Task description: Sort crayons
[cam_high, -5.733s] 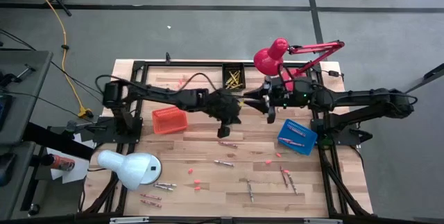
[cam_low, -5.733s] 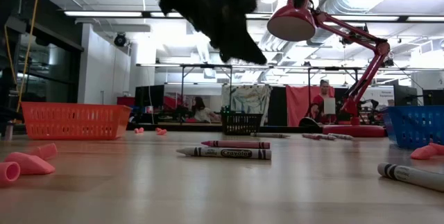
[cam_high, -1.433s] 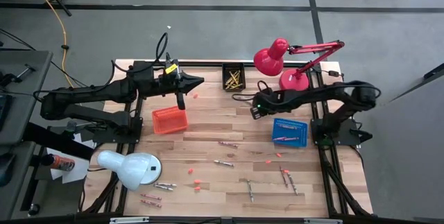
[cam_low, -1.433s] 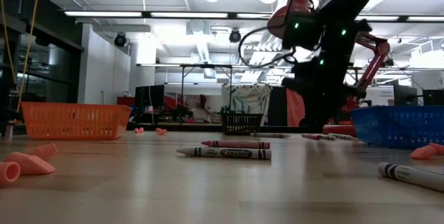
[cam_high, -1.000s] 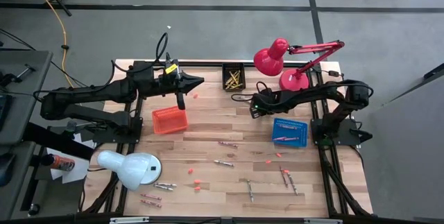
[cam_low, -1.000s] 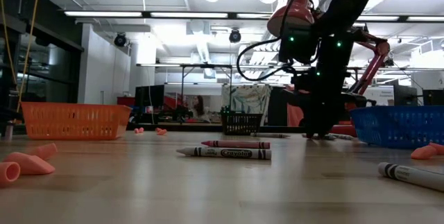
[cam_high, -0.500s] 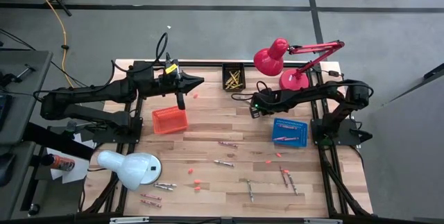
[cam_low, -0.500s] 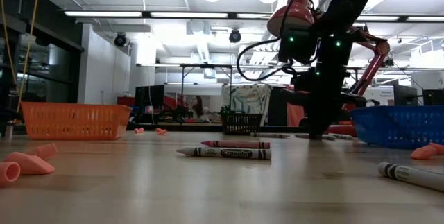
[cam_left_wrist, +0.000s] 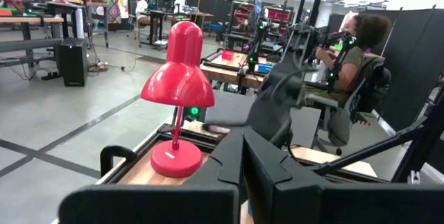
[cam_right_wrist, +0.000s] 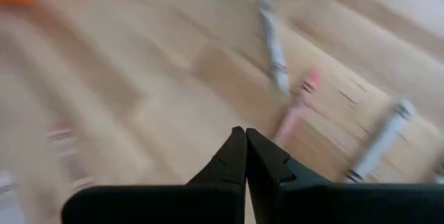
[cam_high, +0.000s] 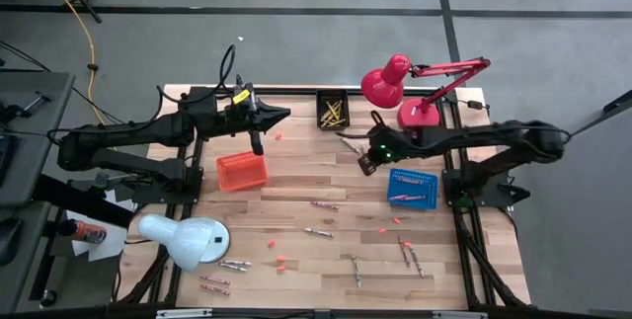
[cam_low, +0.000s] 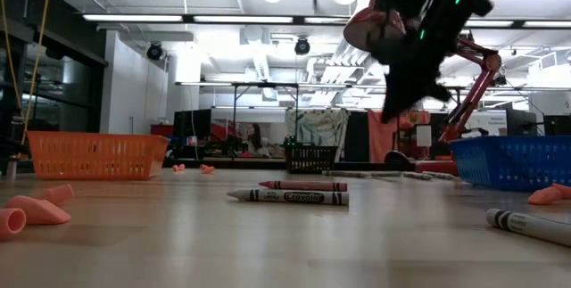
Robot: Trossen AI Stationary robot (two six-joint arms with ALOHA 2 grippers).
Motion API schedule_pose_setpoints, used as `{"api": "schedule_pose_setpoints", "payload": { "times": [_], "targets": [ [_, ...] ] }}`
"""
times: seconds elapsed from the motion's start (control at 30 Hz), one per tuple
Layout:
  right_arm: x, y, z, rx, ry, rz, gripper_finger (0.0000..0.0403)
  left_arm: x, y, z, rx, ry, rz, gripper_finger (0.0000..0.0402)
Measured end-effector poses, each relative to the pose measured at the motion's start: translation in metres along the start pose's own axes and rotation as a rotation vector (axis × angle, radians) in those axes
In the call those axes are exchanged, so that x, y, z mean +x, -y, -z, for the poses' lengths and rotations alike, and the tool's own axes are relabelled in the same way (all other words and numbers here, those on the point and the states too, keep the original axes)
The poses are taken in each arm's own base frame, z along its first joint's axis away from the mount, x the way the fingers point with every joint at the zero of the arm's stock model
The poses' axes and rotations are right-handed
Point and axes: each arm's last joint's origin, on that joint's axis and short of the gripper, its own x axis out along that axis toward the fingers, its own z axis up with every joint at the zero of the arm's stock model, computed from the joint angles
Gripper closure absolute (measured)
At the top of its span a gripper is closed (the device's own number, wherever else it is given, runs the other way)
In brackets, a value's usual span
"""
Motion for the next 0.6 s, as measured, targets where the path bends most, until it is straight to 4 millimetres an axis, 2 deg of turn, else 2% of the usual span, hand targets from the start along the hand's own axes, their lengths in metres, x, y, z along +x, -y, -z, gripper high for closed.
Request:
{"api": "schedule_pose_setpoints", "payload": {
  "times": [0.17, 0.33, 0.6],
  "targets": [
    [-0.033, -0.025, -0.011, -0.14, 0.218, -0.266, 0.0401, 0.0, 0.0, 0.0, -0.003, -0.001, 0.0, 0.0401],
    [-0.051, -0.05, -0.024, -0.18, 0.461, -0.476, 0.0402, 0.0, 0.0, 0.0, -0.034, -0.005, -0.001, 0.0401],
    [-0.054, -0.053, -0.025, -0.175, 0.495, -0.504, 0.0402, 0.0, 0.0, 0.001, -0.034, -0.014, -0.002, 0.0401]
  ]
}}
